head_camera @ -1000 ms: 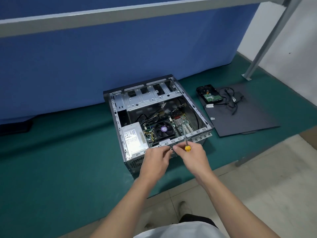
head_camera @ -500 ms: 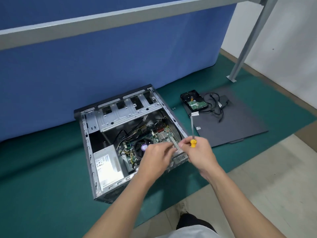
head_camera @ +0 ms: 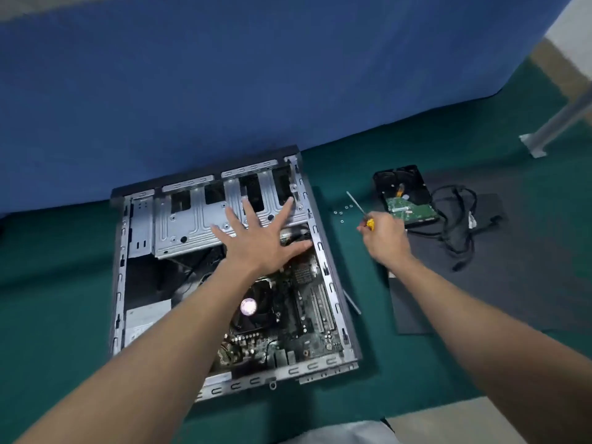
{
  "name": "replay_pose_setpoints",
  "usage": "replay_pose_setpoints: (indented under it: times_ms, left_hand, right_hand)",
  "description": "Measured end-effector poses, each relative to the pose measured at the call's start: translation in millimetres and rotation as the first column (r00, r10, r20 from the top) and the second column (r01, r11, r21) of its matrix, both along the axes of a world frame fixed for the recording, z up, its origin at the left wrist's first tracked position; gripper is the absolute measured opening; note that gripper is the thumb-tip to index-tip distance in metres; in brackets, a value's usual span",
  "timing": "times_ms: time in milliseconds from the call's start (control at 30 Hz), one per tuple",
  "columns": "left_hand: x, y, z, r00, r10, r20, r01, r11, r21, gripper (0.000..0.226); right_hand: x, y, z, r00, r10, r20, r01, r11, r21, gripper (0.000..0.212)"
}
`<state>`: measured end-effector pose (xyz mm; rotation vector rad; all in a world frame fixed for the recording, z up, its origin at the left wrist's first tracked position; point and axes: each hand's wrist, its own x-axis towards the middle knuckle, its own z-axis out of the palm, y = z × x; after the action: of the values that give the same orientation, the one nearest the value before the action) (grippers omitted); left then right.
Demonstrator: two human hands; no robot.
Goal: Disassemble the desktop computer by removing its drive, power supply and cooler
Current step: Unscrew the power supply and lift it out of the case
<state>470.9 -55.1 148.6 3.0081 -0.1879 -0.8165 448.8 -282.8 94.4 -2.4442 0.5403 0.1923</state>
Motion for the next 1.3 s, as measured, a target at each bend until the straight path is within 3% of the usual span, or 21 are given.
replay_pose_setpoints:
  times_ms: [367, 567, 833, 967, 1167, 1300]
  left_hand:
    - [1, -3, -11, 0.995, -0.079, 0.064, 0.072, 0.992, 0.108, 0.084]
    - [-1, -3, -12, 0.993, -0.081, 0.091, 0.072, 0.993, 0.096, 0.084]
    - [2, 14, 1, 0.997, -0.074, 0.007, 0.074, 0.996, -0.044, 0.072]
    - [-22, 48, 5, 0.988, -0.096, 0.125, 0.115, 0.981, -0.155, 0.066]
    - [-102, 110, -5, 0.967, -0.097, 0.234, 0.143, 0.972, -0.187, 0.061]
    - [-154, 166, -8, 0.945, -0.099, 0.313, 0.153, 0.976, -0.154, 0.057]
  right_hand:
    - [67, 6, -53, 0.969, 0.244, -0.042, -0.247, 0.935, -0.255, 0.006]
    - [65, 5, -55, 0.966, 0.240, -0.100, -0.255, 0.950, -0.181, 0.008]
    - [33, 9, -5, 0.998, 0.060, 0.010, -0.059, 0.998, -0.011, 0.025]
    - [-3, 31, 36, 0.993, -0.001, 0.120, -0.006, 0.998, 0.062, 0.021]
    - [-85, 101, 80, 0.951, 0.072, 0.301, -0.024, 0.987, -0.160, 0.020]
    - [-142, 168, 87, 0.934, 0.093, 0.344, -0.039, 0.986, -0.160, 0.021]
